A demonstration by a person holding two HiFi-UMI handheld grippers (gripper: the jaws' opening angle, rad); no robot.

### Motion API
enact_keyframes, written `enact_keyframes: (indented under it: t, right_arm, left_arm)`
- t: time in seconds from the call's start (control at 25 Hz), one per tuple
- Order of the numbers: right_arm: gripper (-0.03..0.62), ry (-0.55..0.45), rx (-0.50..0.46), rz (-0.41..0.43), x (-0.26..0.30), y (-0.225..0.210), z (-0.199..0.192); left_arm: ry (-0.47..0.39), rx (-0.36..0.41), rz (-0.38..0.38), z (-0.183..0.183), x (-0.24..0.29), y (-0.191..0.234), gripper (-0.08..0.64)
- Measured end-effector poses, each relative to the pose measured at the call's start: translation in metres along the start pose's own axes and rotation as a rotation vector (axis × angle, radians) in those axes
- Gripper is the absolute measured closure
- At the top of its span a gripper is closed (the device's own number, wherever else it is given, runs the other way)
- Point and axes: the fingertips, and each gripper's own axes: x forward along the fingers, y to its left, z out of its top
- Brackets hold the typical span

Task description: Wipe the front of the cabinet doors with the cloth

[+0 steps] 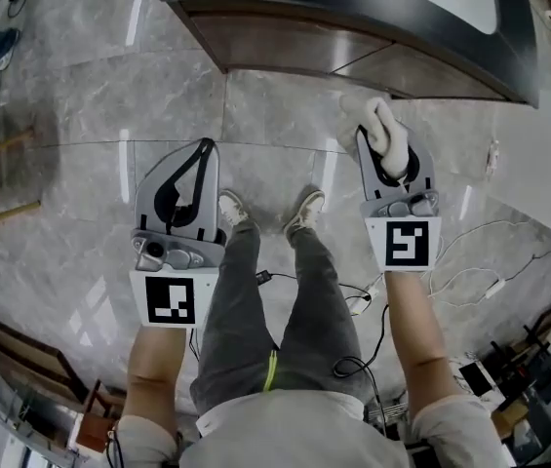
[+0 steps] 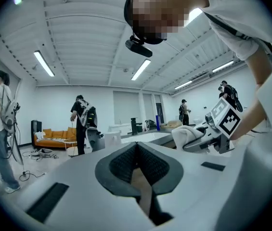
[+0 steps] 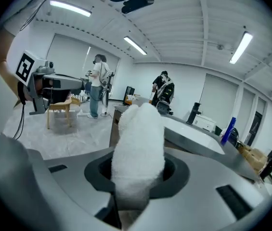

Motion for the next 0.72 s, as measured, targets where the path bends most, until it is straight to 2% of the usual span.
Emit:
enact_keyframes:
  t: [0.2, 0.36, 0.48, 0.72]
  right_arm:
    - [0.457, 0.006, 0.006, -0.035, -0.059, -0.024, 0.067]
    - [0.457, 0.009, 0.035, -0.067, -0.109, -0.042, 0.114]
    - [0.457, 0.009, 0.047, -0.07, -0.141, -0.05, 0.147]
    - [0.457, -0.073, 0.048, -0.065, -0.192, -0.071, 0.216]
  left_arm:
    - [-0.021, -0.045, 0.046, 0.078, -0.024, 0.008, 0.541]
    - [-0.067, -0.049, 0.065, 0.148, -0.042, 0.002, 0.541]
    - [-0.072, -0.045, 0.089, 0.193, -0.057, 0.0, 0.541]
    - [-0.141, -0.013, 0.152, 0.275, -0.077, -0.003, 0.541]
